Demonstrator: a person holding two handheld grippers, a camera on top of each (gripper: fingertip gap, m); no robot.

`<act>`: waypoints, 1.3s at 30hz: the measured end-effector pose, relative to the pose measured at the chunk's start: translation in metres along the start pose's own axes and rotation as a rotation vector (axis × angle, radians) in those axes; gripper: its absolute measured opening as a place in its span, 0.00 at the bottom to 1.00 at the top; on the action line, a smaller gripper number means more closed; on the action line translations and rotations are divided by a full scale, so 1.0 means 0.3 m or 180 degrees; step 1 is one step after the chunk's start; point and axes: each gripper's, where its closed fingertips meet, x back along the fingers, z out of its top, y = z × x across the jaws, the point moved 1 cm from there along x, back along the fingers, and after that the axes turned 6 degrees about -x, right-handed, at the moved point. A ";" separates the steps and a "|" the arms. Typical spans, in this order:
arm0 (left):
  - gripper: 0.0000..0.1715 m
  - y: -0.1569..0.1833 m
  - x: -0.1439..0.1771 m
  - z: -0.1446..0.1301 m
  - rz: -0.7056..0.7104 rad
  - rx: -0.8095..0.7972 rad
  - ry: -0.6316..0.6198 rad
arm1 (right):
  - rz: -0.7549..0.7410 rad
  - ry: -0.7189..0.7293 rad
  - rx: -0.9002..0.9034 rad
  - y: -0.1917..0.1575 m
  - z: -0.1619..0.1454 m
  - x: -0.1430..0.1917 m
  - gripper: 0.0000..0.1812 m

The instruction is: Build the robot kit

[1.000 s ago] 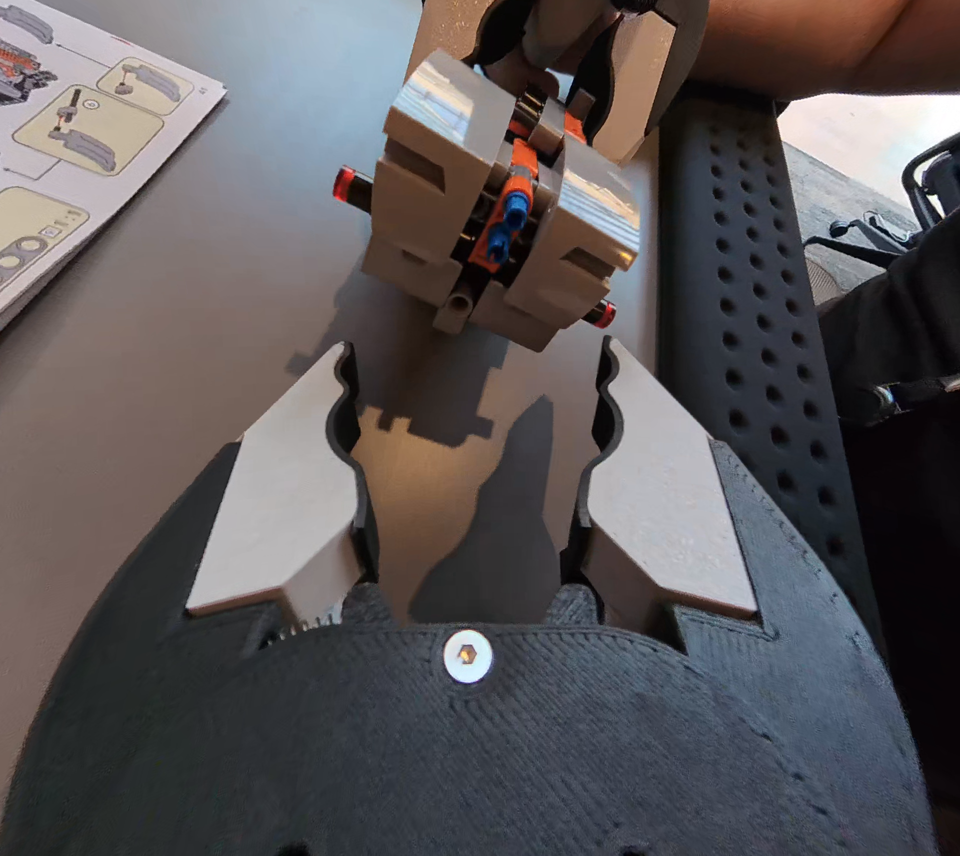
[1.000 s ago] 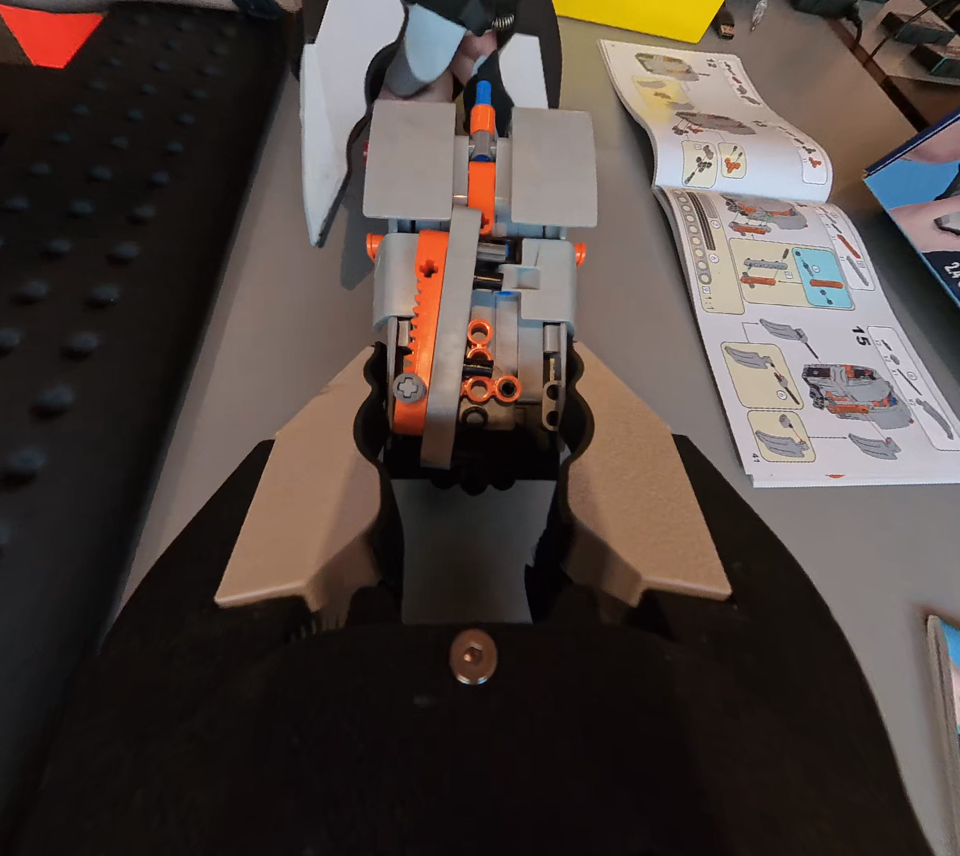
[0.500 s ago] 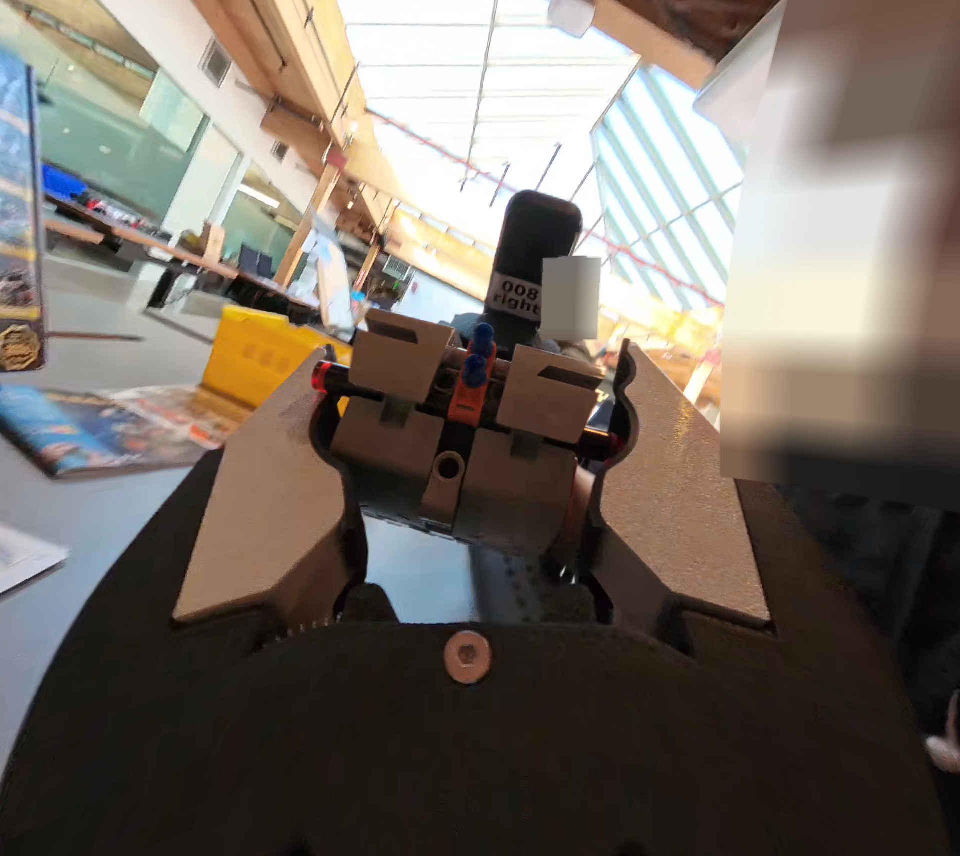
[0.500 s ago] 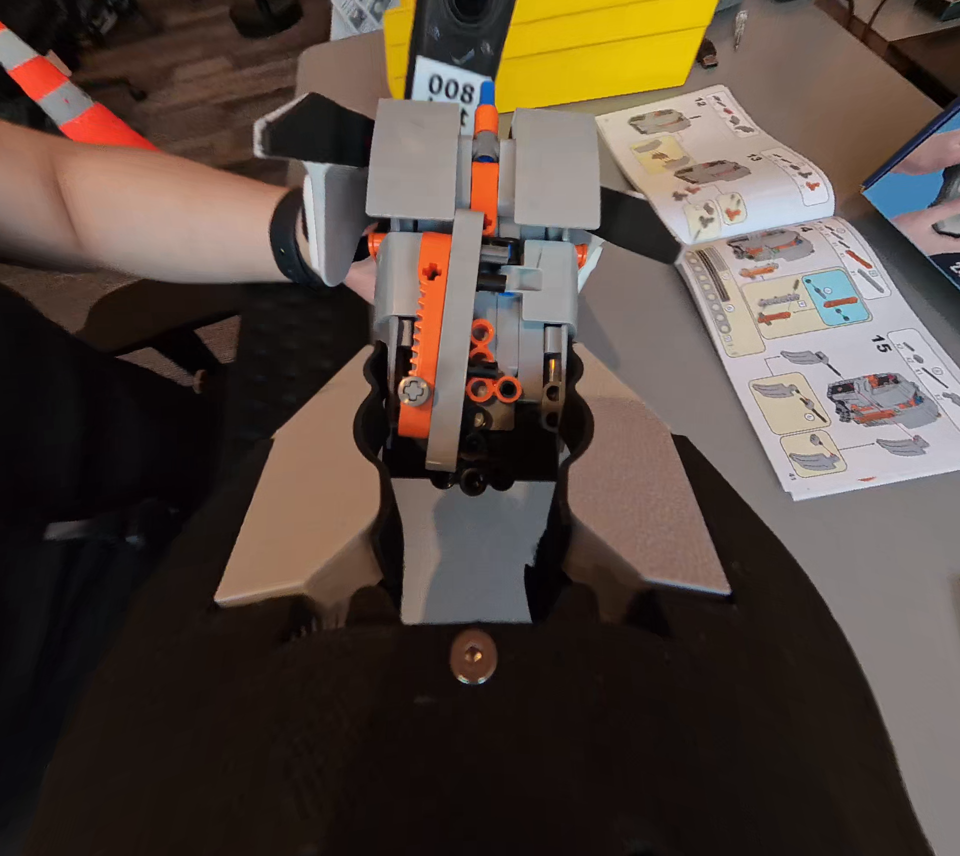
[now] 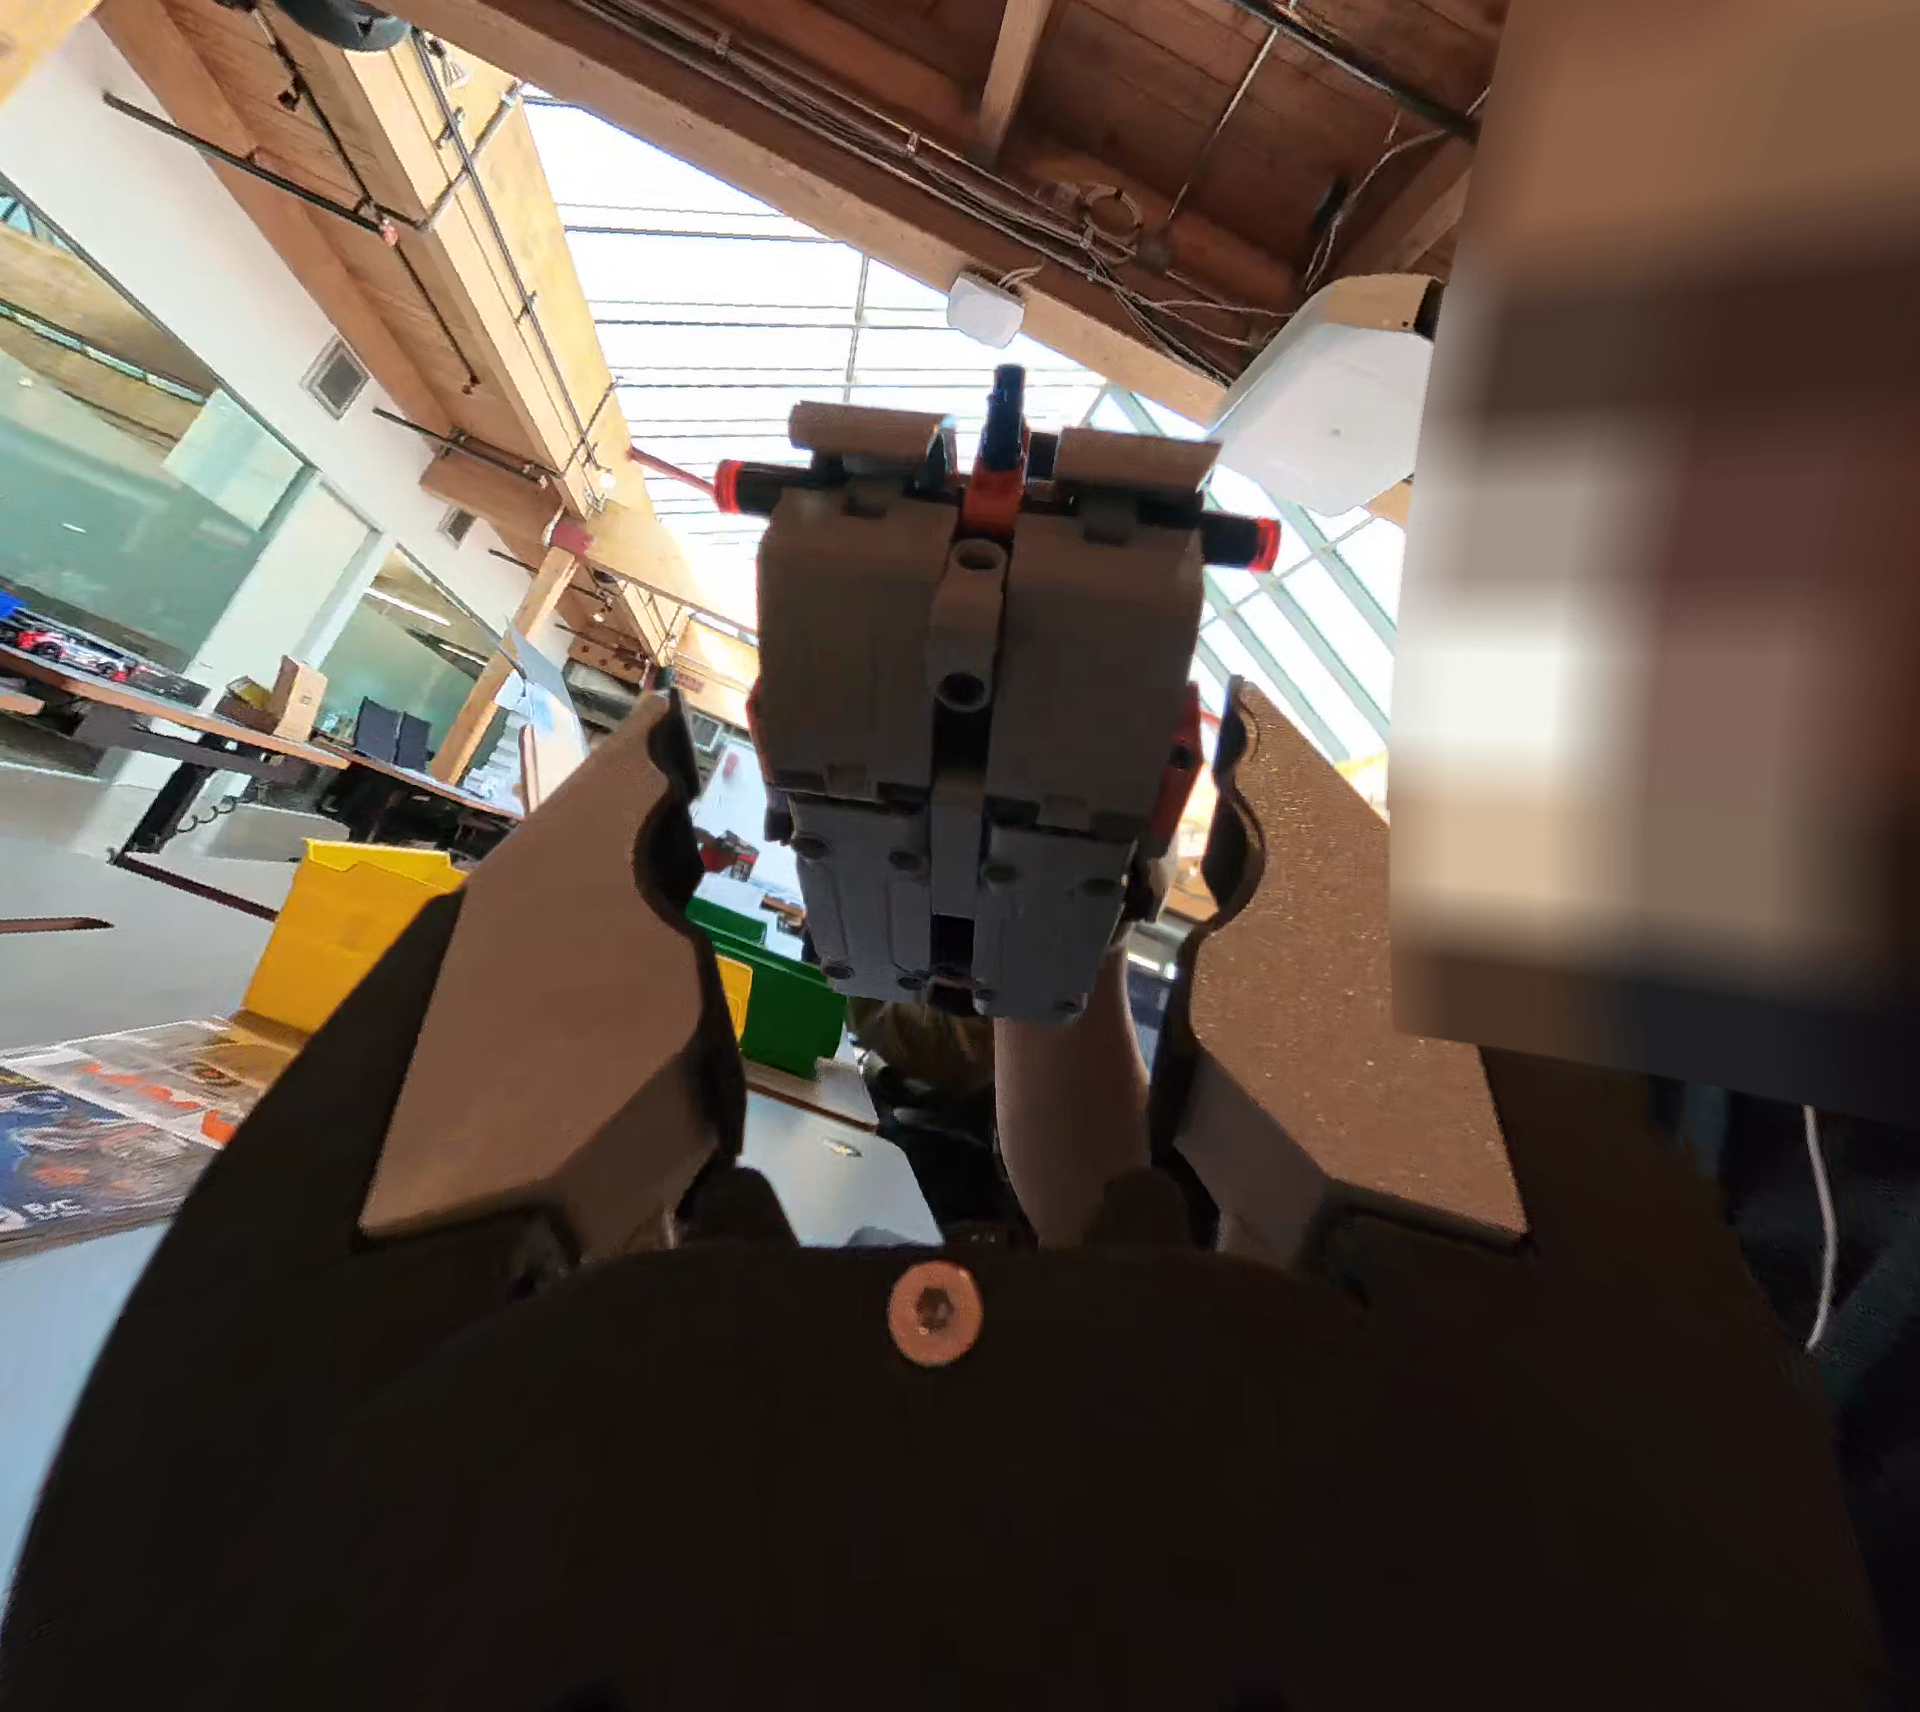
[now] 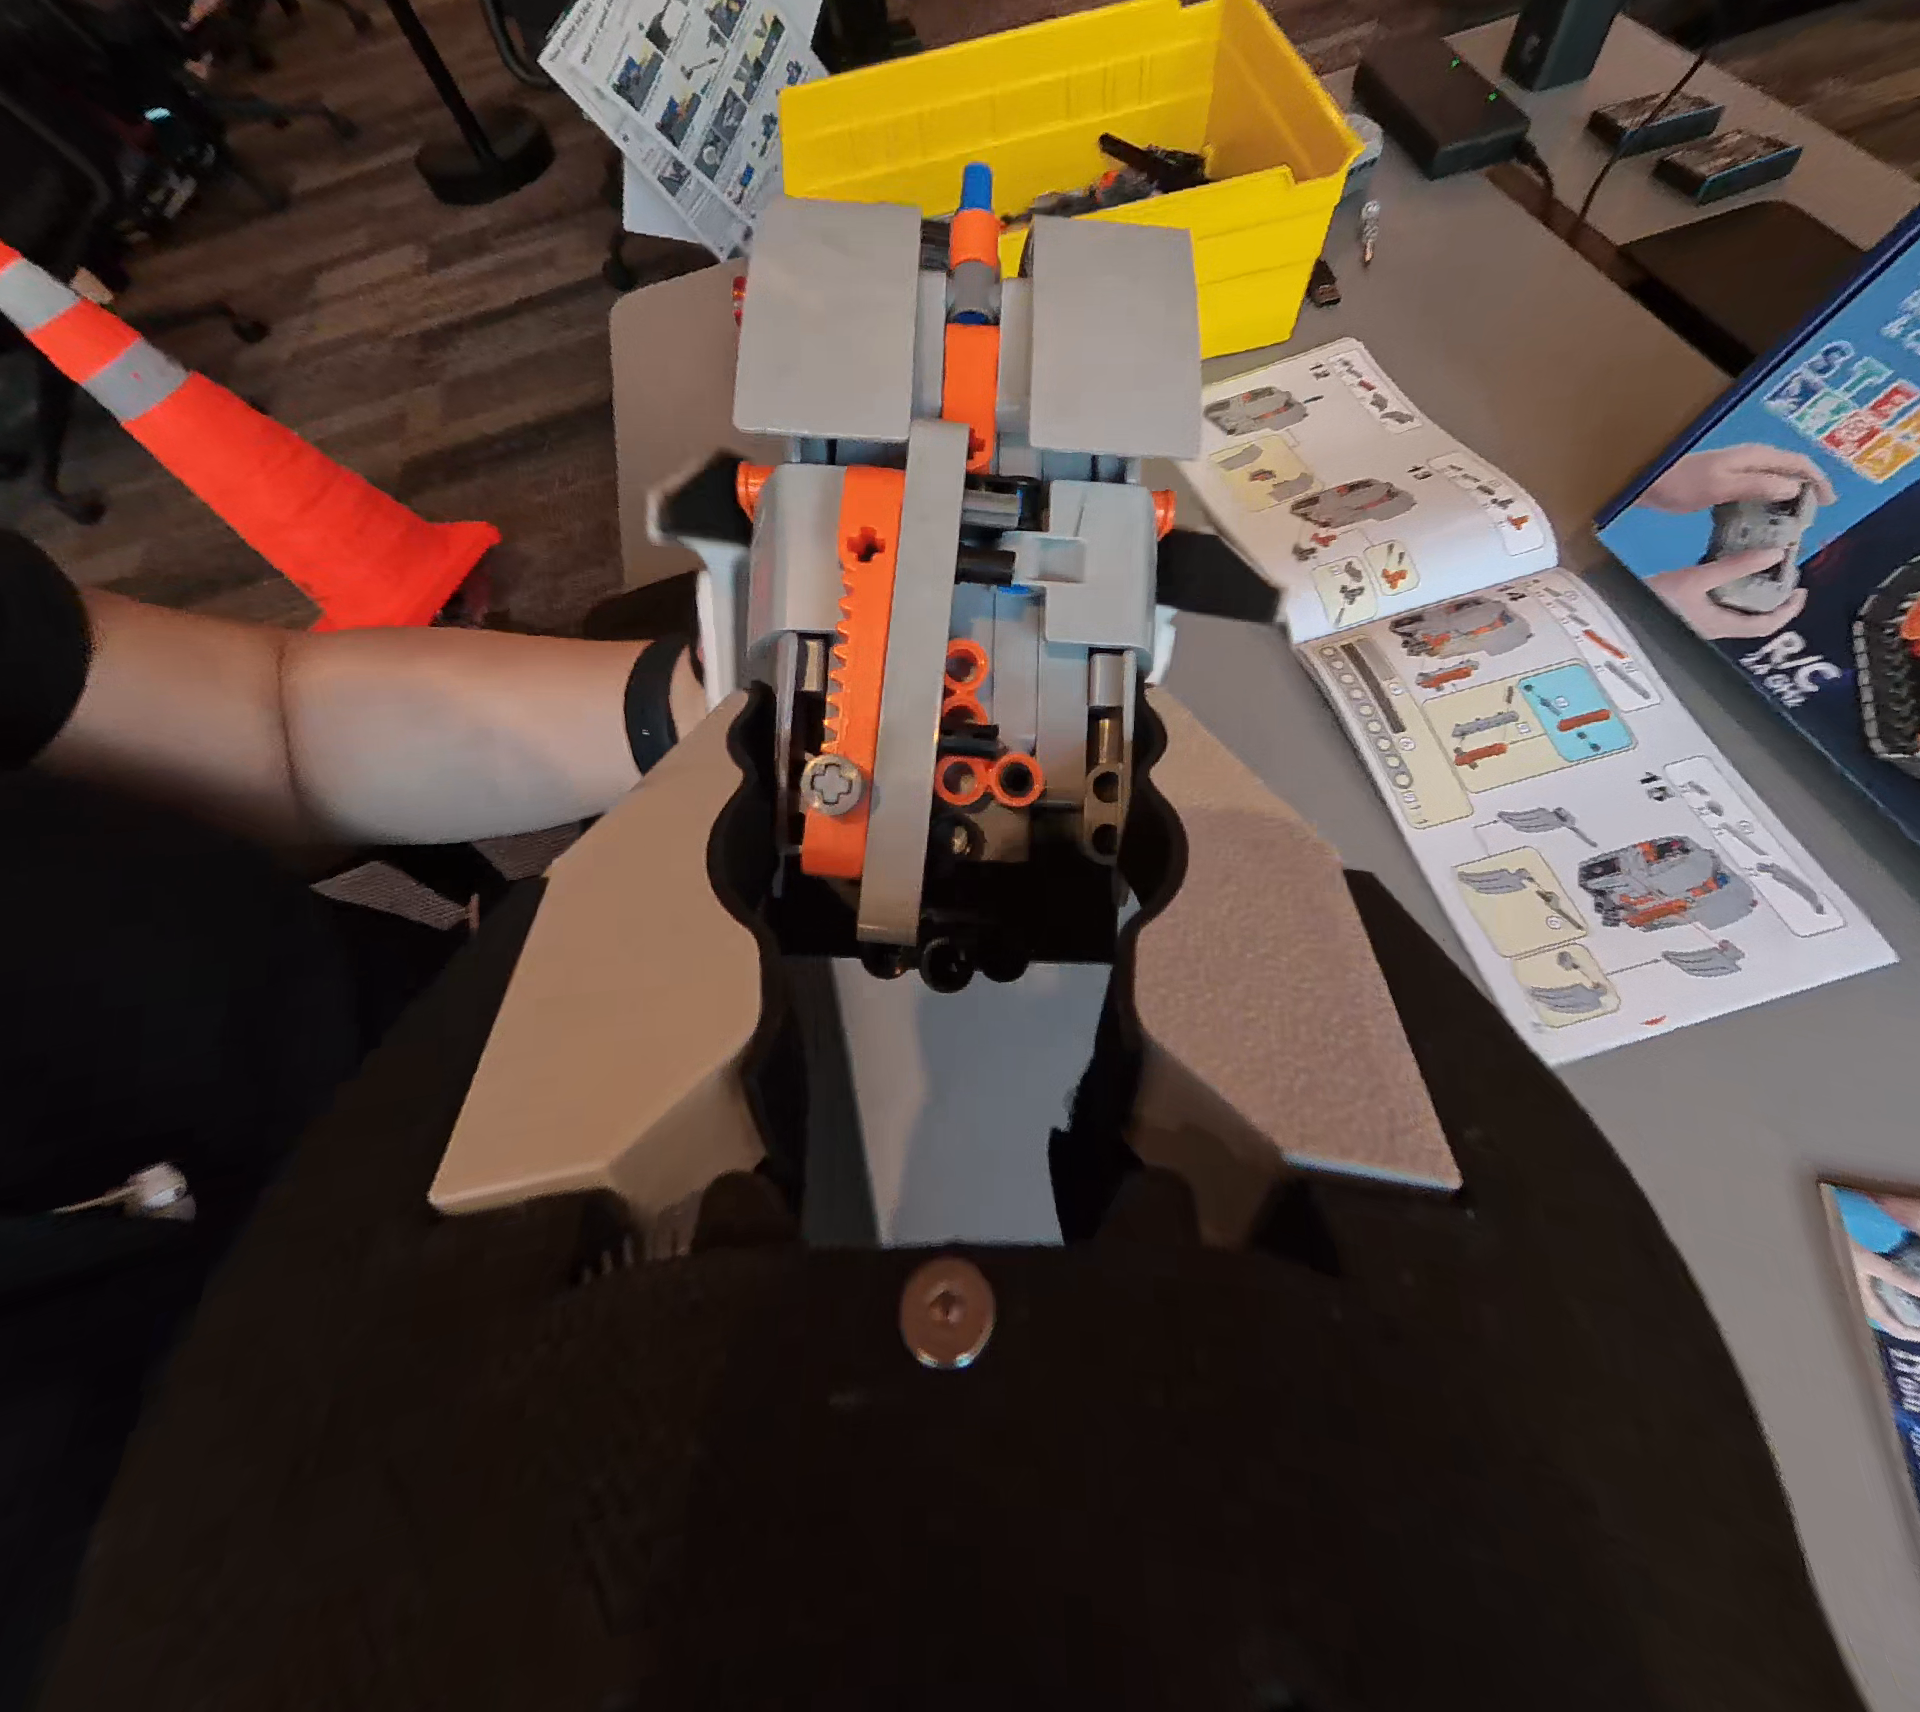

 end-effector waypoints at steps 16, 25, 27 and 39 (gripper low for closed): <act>0.57 -0.025 0.044 0.070 -0.0165 0.0718 0.0664 | -0.0563 -0.0776 -0.0005 0.024 0.023 -0.136 0.36; 0.57 -0.032 0.106 0.157 -0.0169 0.0842 0.1141 | -0.0589 -0.0847 0.0136 0.006 0.058 -0.204 0.37; 0.57 -0.035 0.116 0.168 -0.0164 0.0873 0.1208 | -0.0626 -0.0847 0.0203 0.006 0.061 -0.212 0.38; 0.56 -0.084 0.153 0.182 0.0091 0.0904 0.1414 | -0.0969 -0.0513 0.0600 -0.032 0.191 -0.115 0.32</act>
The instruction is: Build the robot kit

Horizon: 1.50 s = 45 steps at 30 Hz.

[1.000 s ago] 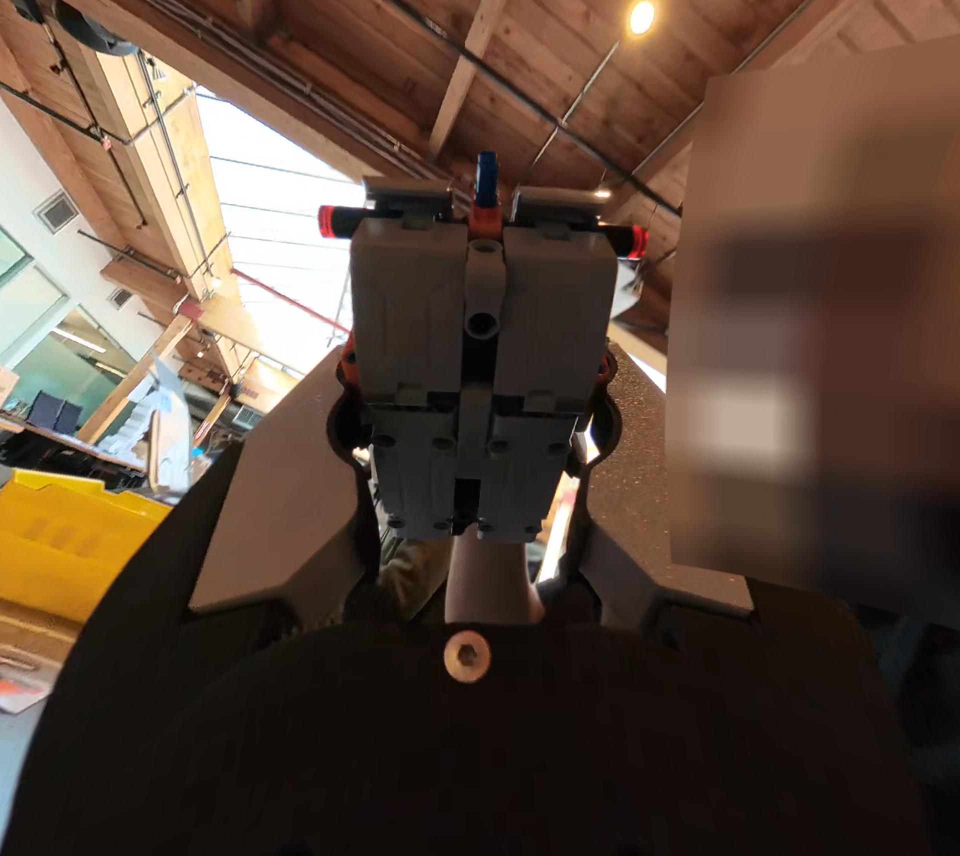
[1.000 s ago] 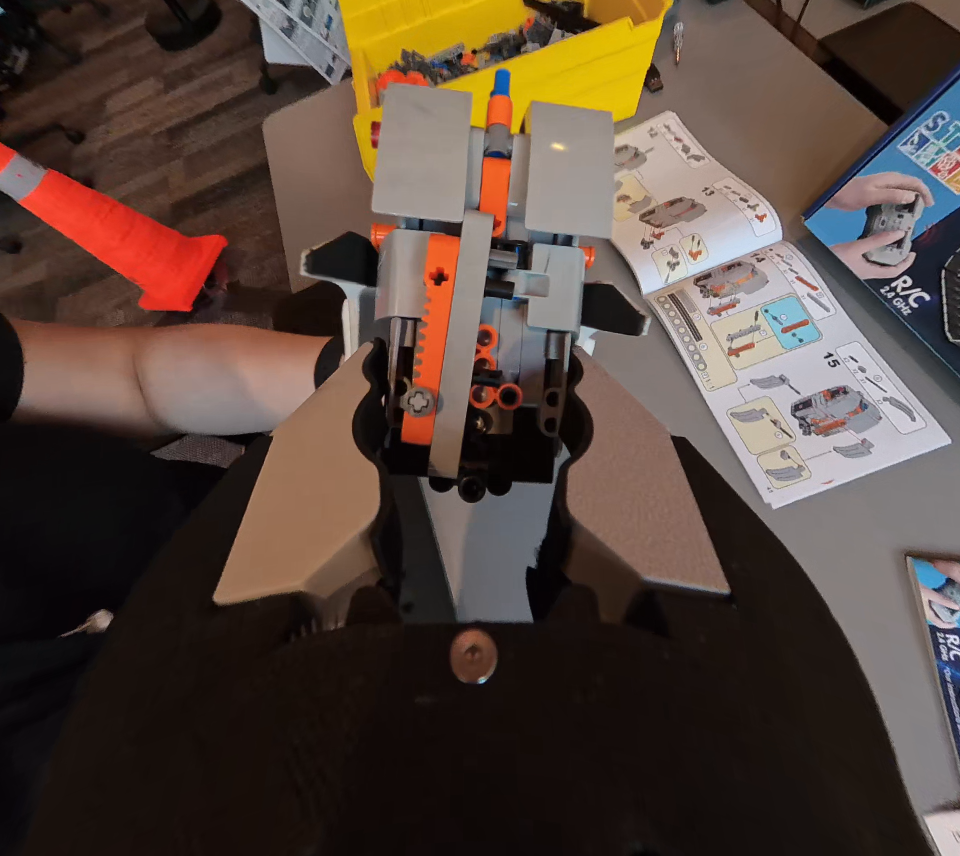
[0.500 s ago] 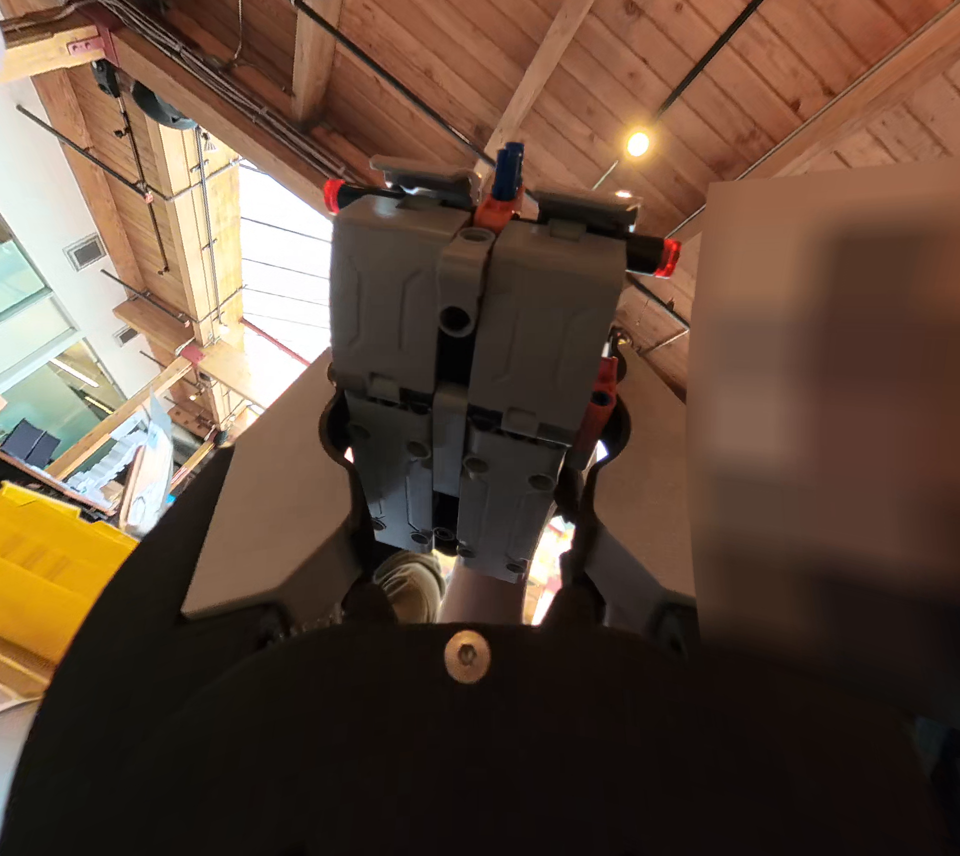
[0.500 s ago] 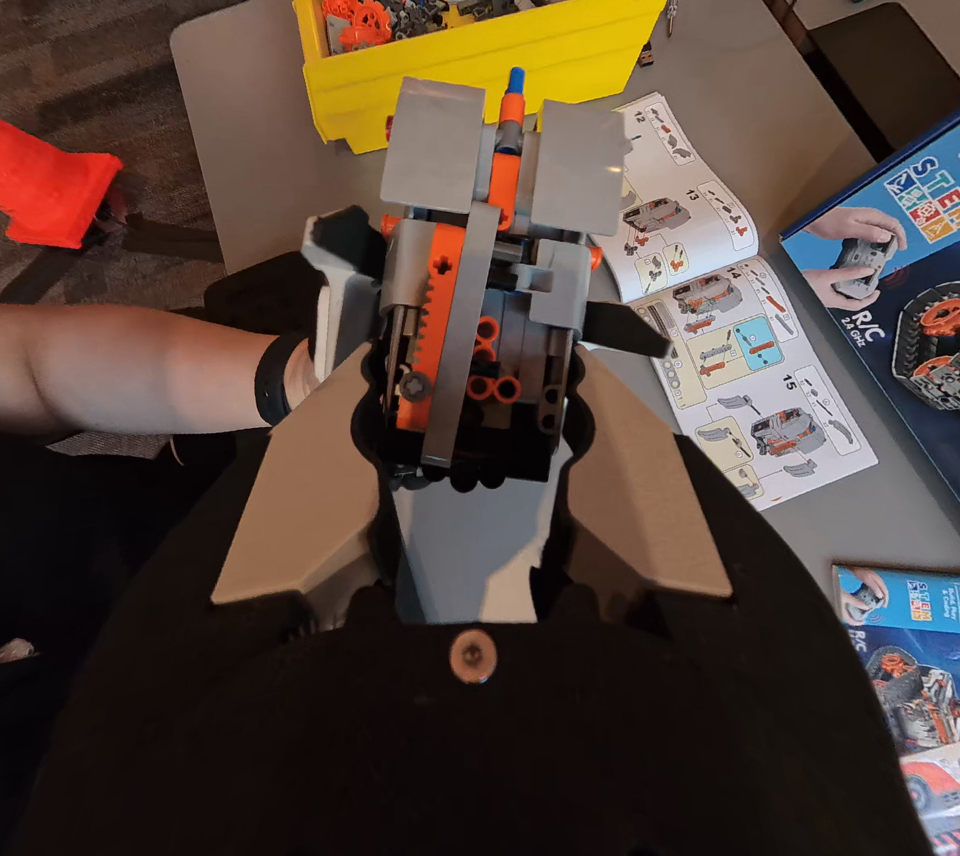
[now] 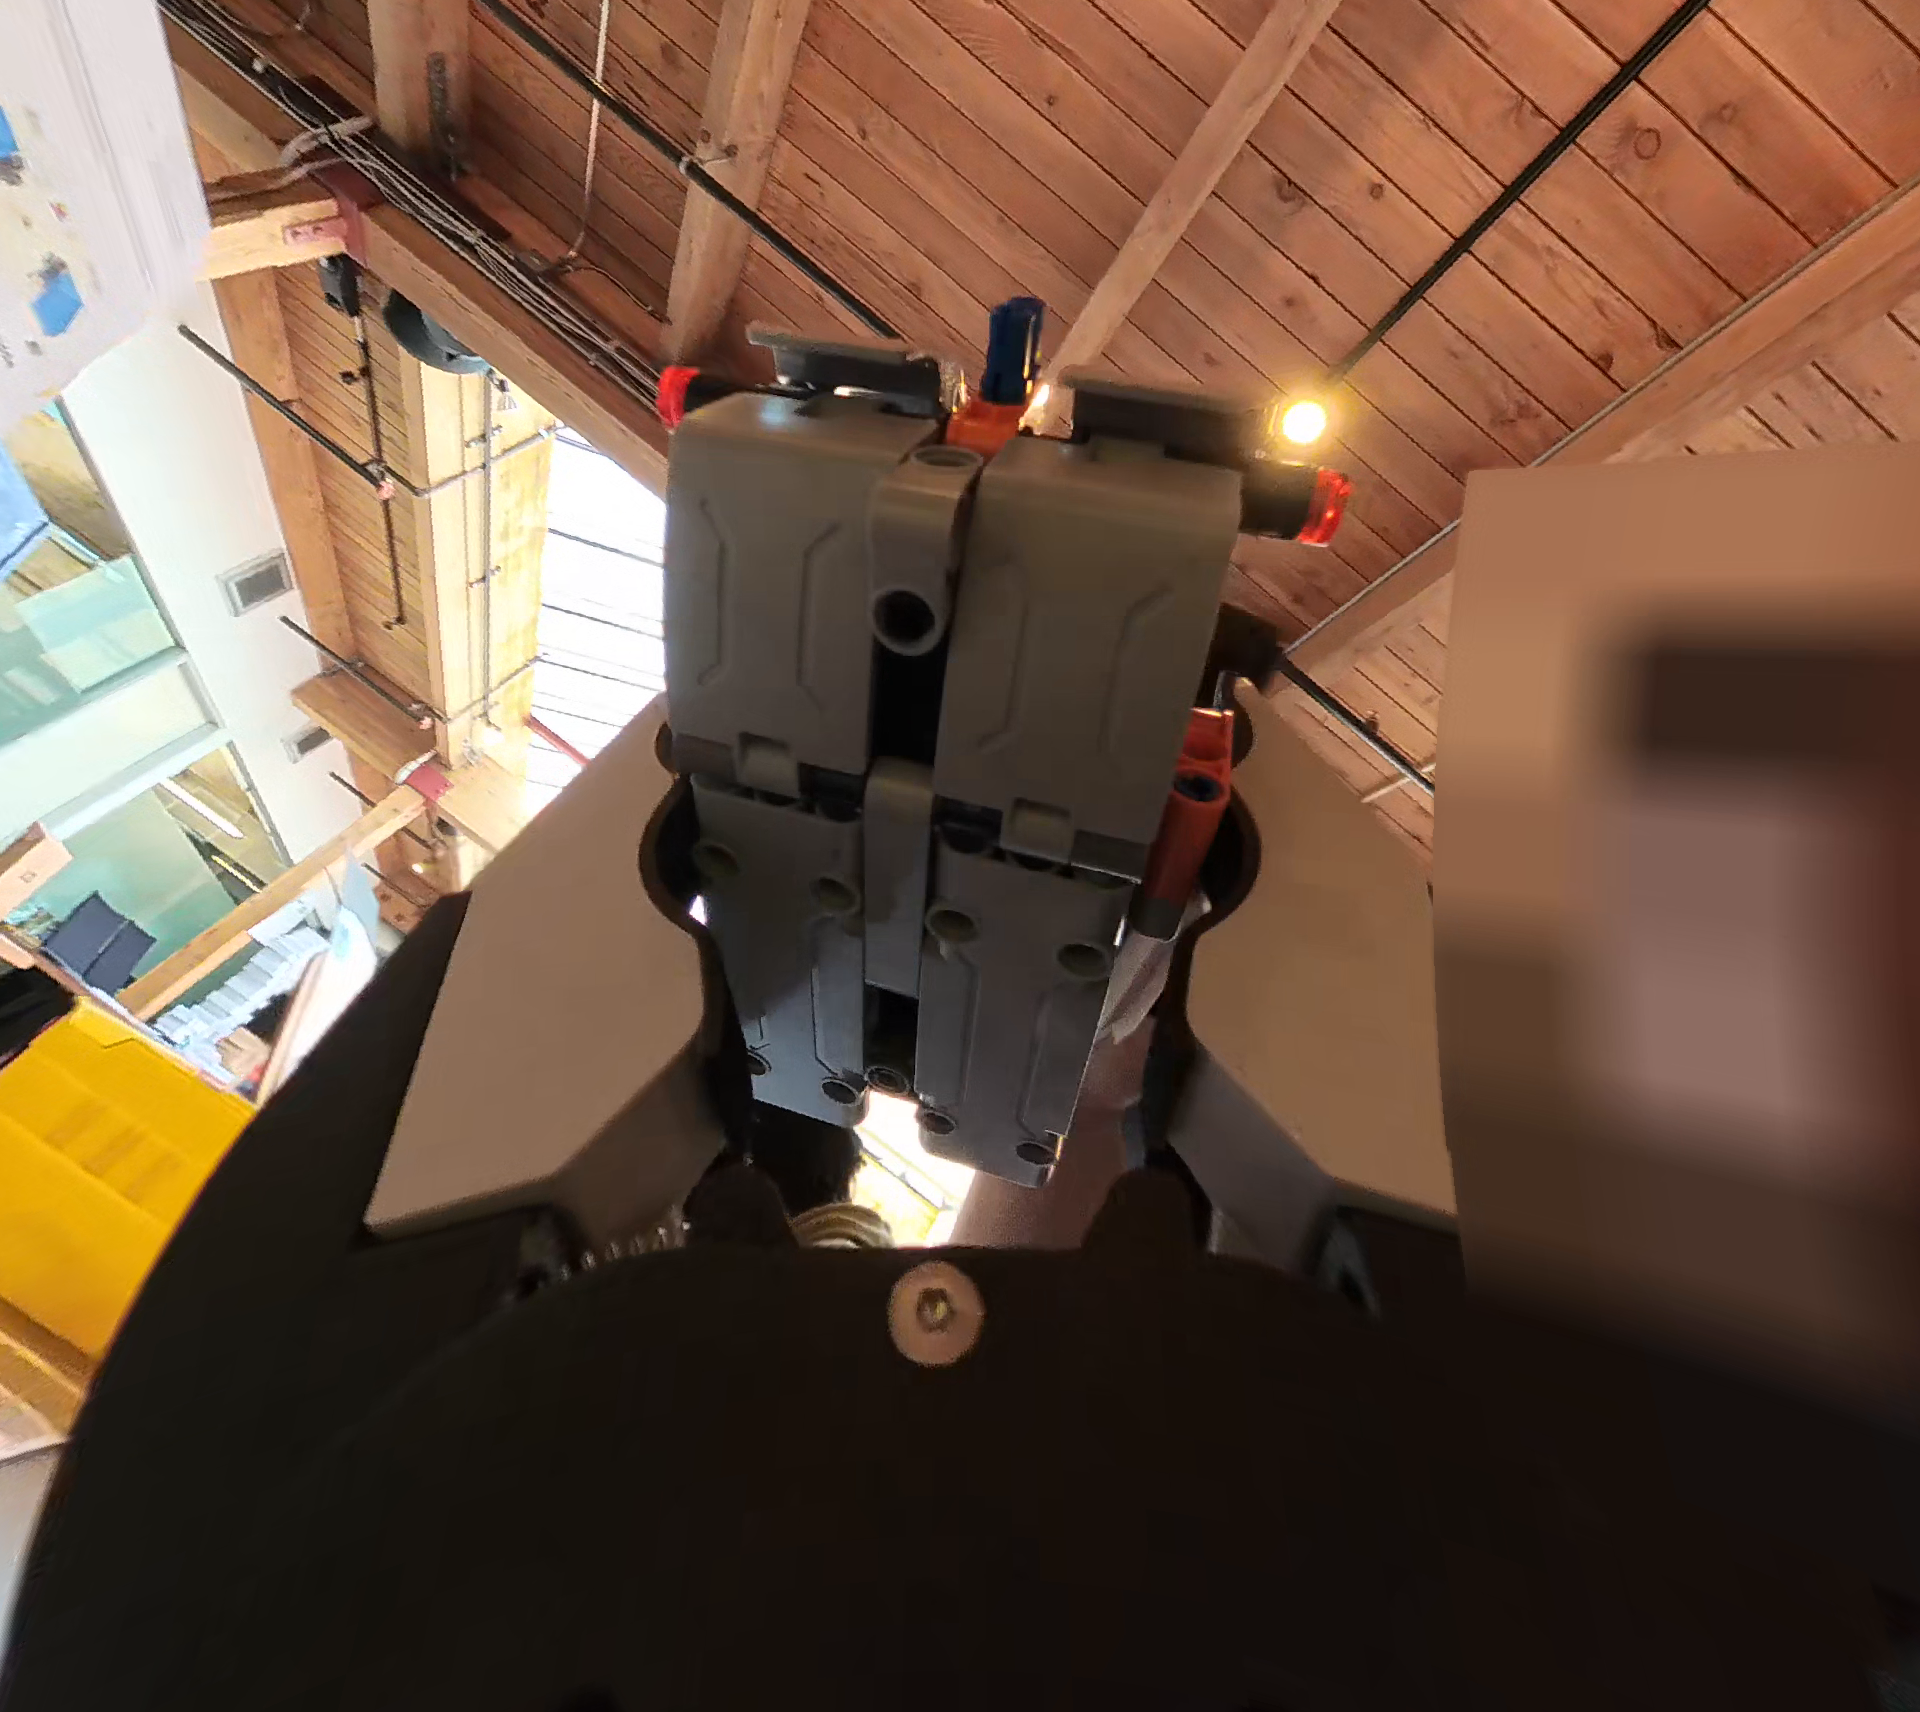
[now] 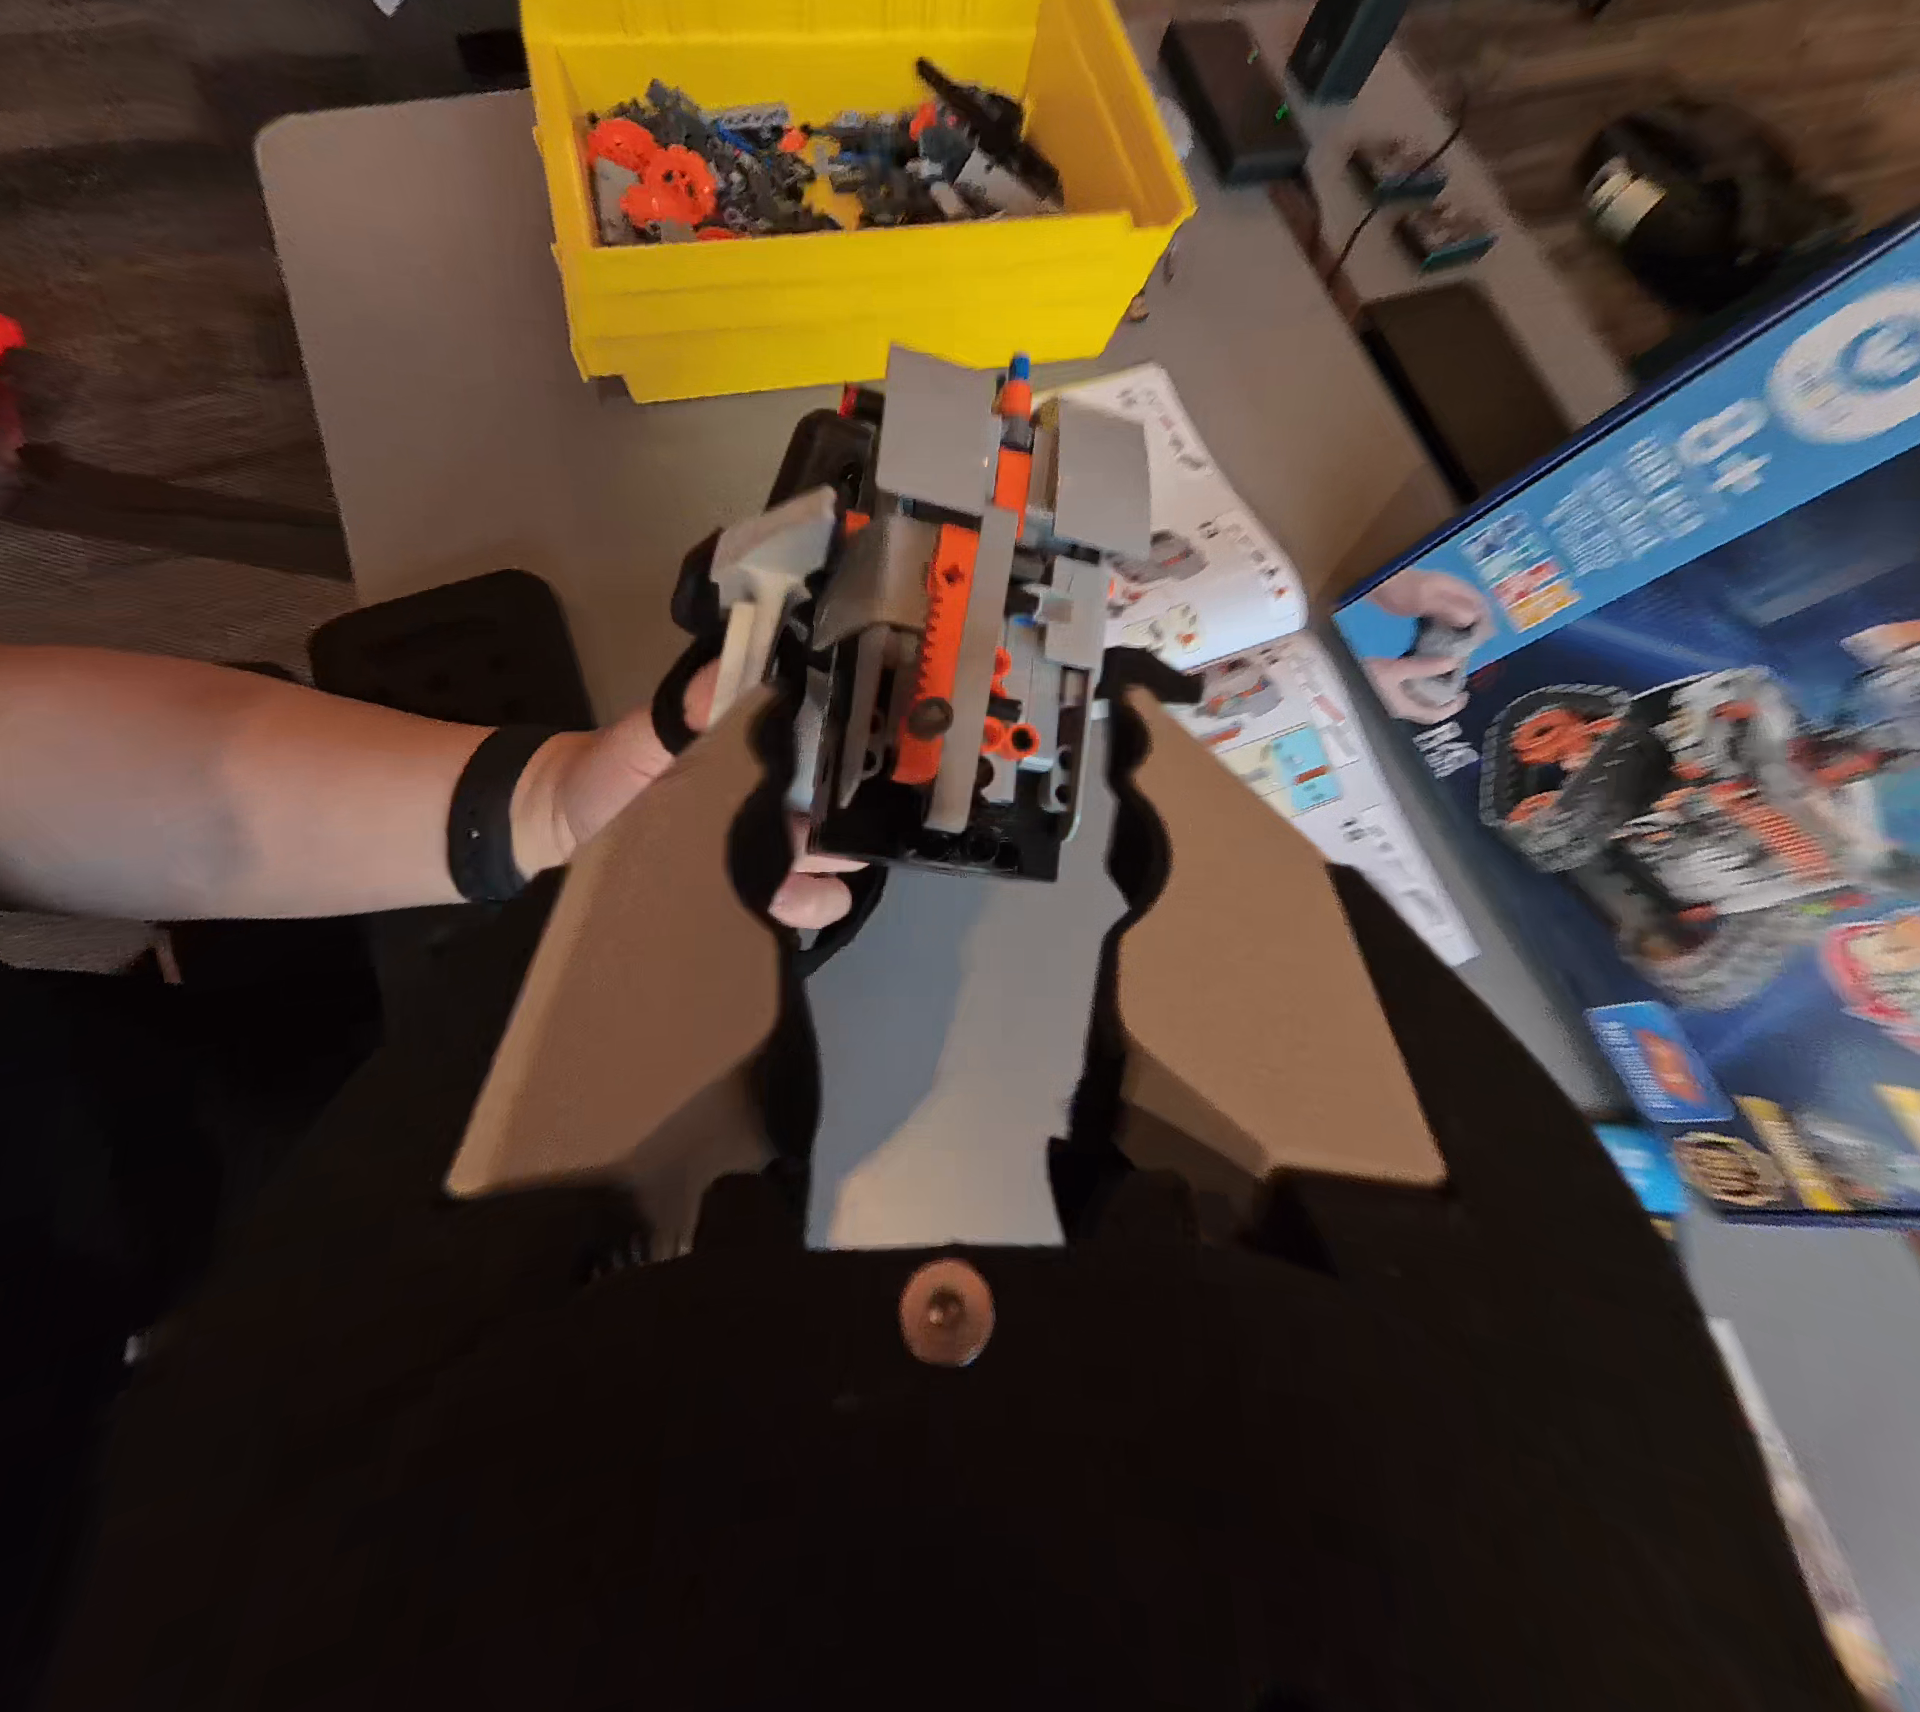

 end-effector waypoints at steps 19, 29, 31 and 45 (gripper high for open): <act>0.56 -0.008 0.010 0.016 0.0155 -0.0303 0.0025 | -0.0824 -0.0668 0.0988 0.004 0.010 -0.053 0.10; 0.55 0.000 0.006 0.002 0.0168 -0.0411 -0.0046 | -0.0611 -0.0582 0.0583 0.011 -0.013 -0.072 0.11; 0.55 -0.005 0.008 0.002 0.0192 -0.0399 -0.0047 | -0.0476 -0.0491 0.0425 0.015 -0.014 -0.067 0.07; 0.56 0.007 -0.001 -0.016 0.0069 -0.0268 -0.0103 | 0.1574 0.0407 -0.1584 0.048 0.010 0.014 0.03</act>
